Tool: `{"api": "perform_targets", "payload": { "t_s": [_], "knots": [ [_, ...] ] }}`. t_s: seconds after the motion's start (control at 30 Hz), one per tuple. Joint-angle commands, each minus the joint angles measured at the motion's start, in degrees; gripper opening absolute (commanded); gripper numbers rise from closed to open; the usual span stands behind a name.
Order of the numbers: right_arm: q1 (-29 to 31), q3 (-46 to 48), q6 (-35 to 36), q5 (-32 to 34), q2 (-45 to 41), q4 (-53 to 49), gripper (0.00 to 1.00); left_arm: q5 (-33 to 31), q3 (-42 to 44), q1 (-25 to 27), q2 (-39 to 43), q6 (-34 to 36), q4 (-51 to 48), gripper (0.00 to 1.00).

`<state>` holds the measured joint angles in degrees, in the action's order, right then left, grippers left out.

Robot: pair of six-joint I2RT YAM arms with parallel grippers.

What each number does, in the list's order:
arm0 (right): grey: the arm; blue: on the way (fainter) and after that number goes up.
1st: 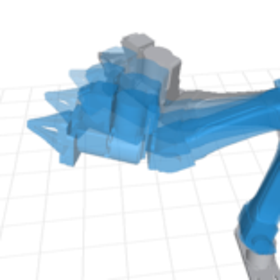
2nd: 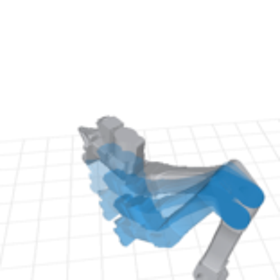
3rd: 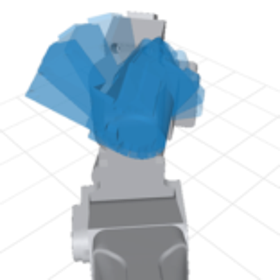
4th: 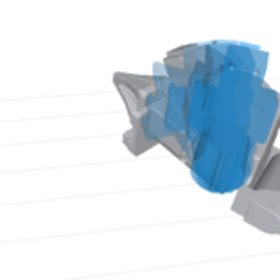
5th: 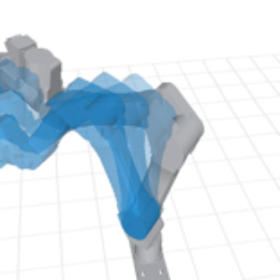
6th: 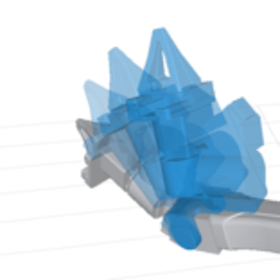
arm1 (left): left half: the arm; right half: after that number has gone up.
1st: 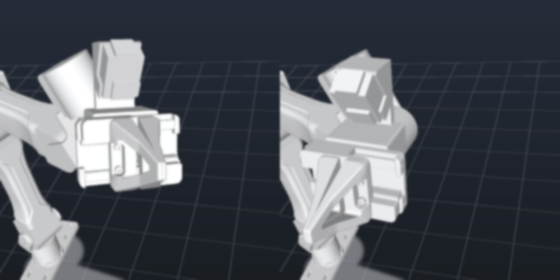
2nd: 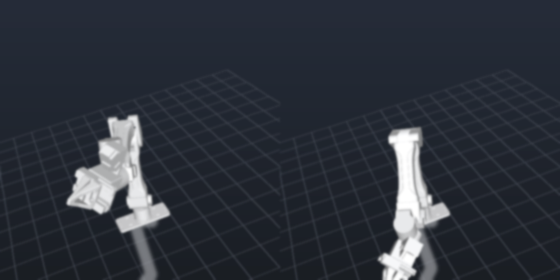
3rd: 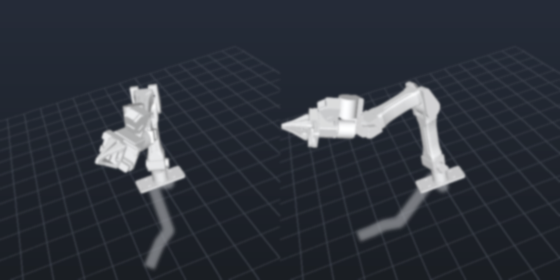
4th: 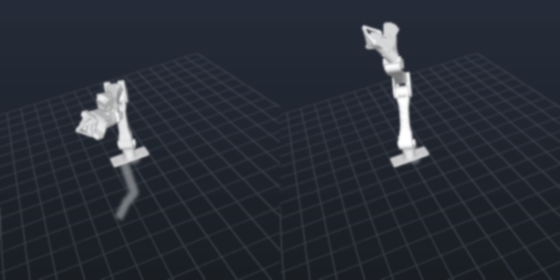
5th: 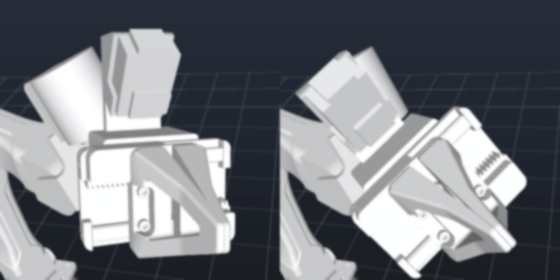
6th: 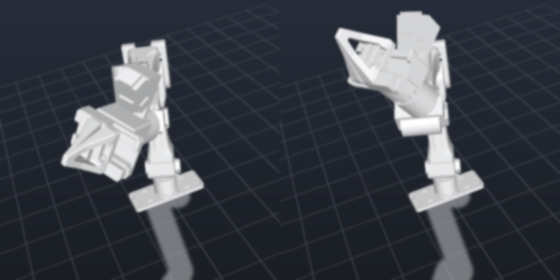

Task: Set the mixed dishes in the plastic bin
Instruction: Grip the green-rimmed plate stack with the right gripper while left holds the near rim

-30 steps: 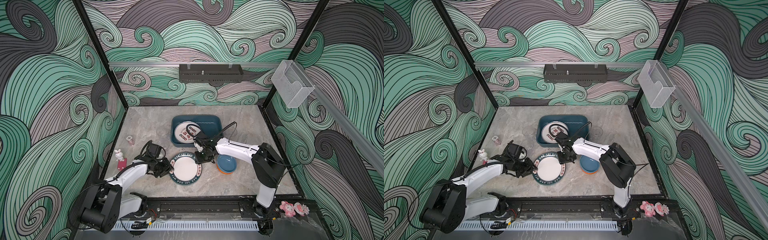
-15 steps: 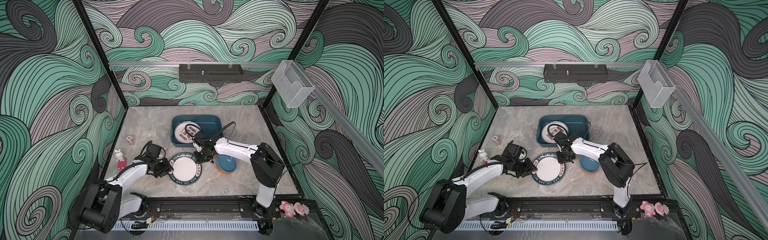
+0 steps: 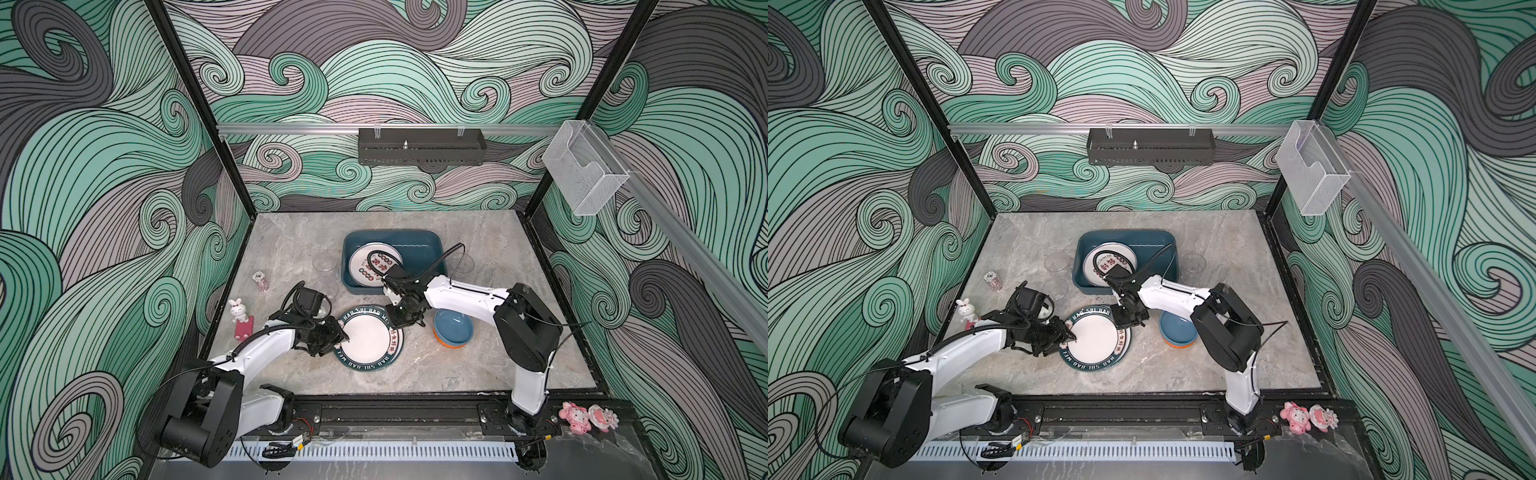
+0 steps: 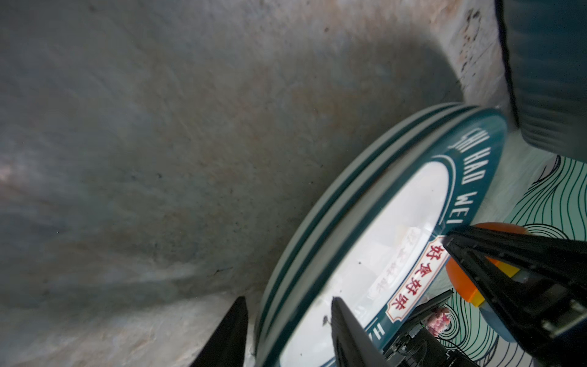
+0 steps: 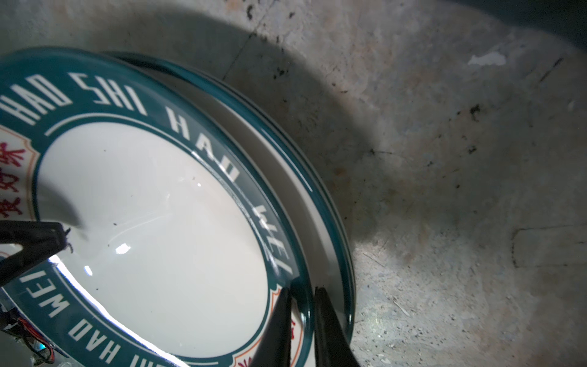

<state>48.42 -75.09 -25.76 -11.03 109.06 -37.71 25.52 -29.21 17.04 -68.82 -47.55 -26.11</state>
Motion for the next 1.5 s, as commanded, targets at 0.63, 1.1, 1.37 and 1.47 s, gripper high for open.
{"api": "perform_targets", "payload": {
  "t_s": [0.63,1.1,1.37,1.47],
  "knots": [
    [0.49,-0.92,-0.13,-2.07,2.83,-0.18,0.09,-3.44,0.17,0.12,8.34,1.11,-9.86,0.34],
    [0.53,-1.20,0.01,-2.26,2.41,-0.19,0.10,-3.46,-1.00,0.12,9.92,1.32,-11.86,0.10],
    [0.47,-1.03,-0.30,-1.46,-0.32,-0.20,0.14,-2.77,-1.66,0.19,10.93,1.53,-12.47,0.01],
    [0.36,-0.56,-0.34,-0.73,-2.50,-0.18,0.21,-2.53,-2.28,0.19,11.74,1.58,-13.14,0.00]
  ]
}}
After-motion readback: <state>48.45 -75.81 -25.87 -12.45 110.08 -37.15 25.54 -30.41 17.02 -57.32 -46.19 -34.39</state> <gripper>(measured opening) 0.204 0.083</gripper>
